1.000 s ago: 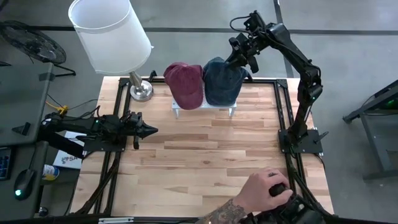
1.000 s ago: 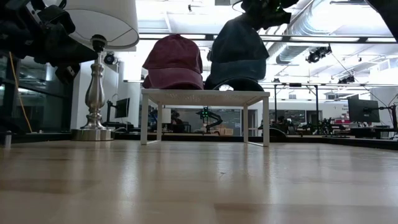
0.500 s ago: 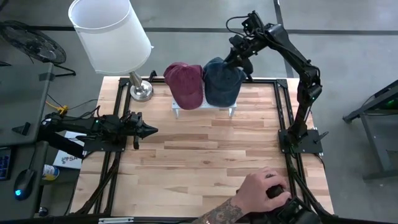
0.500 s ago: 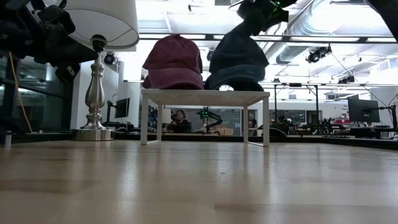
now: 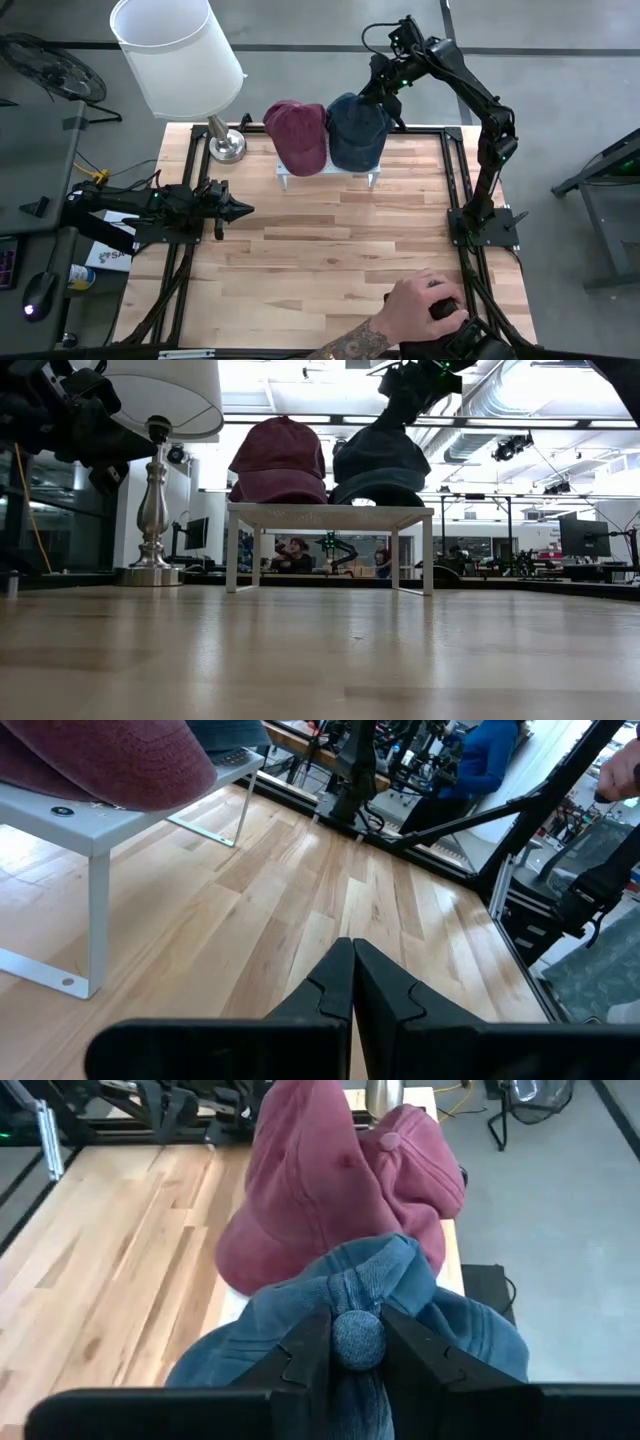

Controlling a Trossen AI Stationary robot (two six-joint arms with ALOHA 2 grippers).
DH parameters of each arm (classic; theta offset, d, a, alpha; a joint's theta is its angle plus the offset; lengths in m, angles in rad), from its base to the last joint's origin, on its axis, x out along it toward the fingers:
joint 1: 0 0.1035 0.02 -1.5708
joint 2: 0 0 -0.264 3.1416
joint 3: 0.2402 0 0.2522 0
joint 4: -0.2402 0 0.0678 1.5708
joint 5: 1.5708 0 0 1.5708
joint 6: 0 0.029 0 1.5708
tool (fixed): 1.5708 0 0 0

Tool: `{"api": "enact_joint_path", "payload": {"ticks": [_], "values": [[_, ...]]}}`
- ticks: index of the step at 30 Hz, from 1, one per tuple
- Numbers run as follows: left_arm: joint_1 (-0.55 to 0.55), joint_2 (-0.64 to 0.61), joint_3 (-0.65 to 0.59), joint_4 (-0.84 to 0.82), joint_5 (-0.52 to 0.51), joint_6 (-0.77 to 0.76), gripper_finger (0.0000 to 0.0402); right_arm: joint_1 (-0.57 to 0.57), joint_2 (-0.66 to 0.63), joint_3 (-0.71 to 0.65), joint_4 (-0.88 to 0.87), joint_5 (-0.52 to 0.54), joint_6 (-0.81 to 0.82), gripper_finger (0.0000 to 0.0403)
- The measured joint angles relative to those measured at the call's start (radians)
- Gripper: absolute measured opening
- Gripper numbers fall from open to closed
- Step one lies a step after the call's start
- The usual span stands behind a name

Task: Pick & Place hat
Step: Stack the blue cap on top of the blue cap on the shelf

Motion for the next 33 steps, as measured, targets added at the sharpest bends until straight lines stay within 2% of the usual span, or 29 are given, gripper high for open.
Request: {"api": "enact_joint_path", "payload": {"ticks": [5, 11, 26, 29, 33], "values": [[0.0, 0.0, 0.0, 0.0, 0.0, 0.0, 0.0001, 0.0, 0.0, 0.0, 0.028, 0.036, 0.034, 0.0075], [0.0, 0.0, 0.0, 0.0, 0.0, 0.0, 0.0001, 0.0, 0.0, 0.0, 0.096, 0.022, 0.103, 0.0076], [0.0, 0.0, 0.0, 0.0, 0.0, 0.0, 0.0001, 0.013, 0.0, 0.0, 0.08, -0.008, 0.124, 0.0077], [0.0, 0.0, 0.0, 0.0, 0.0, 0.0, 0.0001, 0.013, 0.0, 0.0, 0.081, -0.009, 0.139, 0.0089], [0.0, 0.0, 0.0, 0.0, 0.0, 0.0, 0.0001, 0.013, 0.0, 0.0, 0.081, -0.009, 0.161, 0.0126]]}}
